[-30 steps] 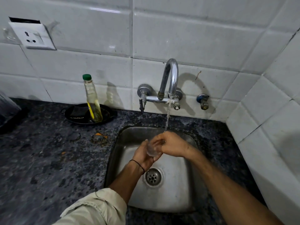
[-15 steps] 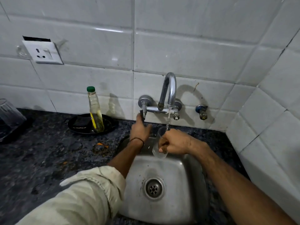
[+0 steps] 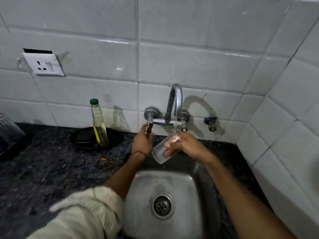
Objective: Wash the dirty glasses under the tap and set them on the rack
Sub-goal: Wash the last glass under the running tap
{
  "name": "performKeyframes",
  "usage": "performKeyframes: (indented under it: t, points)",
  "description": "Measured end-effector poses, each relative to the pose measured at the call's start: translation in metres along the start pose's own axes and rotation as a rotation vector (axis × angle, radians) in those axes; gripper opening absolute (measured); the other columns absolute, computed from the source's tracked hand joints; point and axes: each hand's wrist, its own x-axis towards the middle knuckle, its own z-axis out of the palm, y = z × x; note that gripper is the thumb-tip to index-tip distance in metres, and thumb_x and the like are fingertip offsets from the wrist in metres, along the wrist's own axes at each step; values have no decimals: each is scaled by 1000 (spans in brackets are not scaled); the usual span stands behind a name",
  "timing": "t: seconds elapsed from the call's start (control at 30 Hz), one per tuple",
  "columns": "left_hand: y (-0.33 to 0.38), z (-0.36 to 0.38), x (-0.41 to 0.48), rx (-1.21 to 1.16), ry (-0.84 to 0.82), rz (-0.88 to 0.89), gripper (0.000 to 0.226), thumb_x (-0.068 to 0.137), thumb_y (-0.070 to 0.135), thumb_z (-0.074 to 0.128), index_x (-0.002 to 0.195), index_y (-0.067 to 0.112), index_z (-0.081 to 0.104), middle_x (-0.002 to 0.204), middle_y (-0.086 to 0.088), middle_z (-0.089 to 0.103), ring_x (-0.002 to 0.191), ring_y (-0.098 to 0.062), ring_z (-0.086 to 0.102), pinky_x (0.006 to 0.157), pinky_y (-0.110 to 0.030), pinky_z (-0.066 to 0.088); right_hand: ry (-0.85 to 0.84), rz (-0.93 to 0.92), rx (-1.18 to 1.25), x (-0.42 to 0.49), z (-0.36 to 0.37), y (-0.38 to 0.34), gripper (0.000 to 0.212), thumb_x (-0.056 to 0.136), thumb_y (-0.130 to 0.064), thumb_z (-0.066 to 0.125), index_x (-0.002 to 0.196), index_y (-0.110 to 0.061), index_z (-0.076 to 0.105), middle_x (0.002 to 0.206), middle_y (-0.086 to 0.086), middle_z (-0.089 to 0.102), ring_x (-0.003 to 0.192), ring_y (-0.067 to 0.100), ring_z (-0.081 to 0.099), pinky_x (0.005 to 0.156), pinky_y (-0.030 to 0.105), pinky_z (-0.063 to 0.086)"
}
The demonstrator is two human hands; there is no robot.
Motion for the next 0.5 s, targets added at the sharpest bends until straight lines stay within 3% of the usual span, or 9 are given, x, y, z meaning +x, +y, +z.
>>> performKeyframes:
  t: [0.07,0.1,0.17,0.27,0.33,0.43,0.5]
  points:
    - [0,-2,-27,-575,-108,-296,43,93,42,59,115,6,62,101,-14,71,95,-32,68,85,-43,53,84,15,253,-3,7,13,15,92,-13,64,86,-1,71,86,23,75,82,30,73,81,33,58]
    - [1,-2,-42,-790,-176,-361,43,93,43,59,109,4,66,98,-15,73,91,-32,70,83,-44,55,119,34,390,-4,13,20,14,92,-14,63,86,-3,70,85,23,74,80,30,72,78,33,57]
    - [1,-2,-67,-933,-241,-275,35,93,36,61,110,5,67,101,-15,74,94,-30,71,83,-44,57,178,89,697,-6,28,32,14,91,-16,62,86,-5,69,79,17,73,75,25,72,70,31,57]
    - [0,-5,-87,-809,-211,-33,42,84,14,75,122,13,57,108,-7,72,99,-18,70,82,-32,57,246,202,1149,-9,55,45,18,91,-16,61,88,-3,73,75,12,74,69,22,73,65,32,60]
    - [-4,-6,-84,-712,-209,13,52,78,6,79,123,16,55,107,-3,71,97,-14,70,80,-25,55,275,256,1313,-11,71,49,18,91,-20,64,89,-3,72,73,11,72,67,21,71,68,37,62]
    - [-10,-12,-77,-550,-189,39,57,68,14,87,118,18,60,104,-1,72,99,-18,69,88,-31,56,312,289,1332,-13,87,56,22,93,-26,64,90,-6,73,78,10,72,76,22,70,85,43,58]
    - [-13,-14,-79,-393,-162,68,60,62,26,90,114,22,61,104,3,72,98,-12,69,92,-35,55,340,323,1236,-17,94,62,26,96,-32,61,88,-9,71,77,6,71,77,21,68,88,41,55]
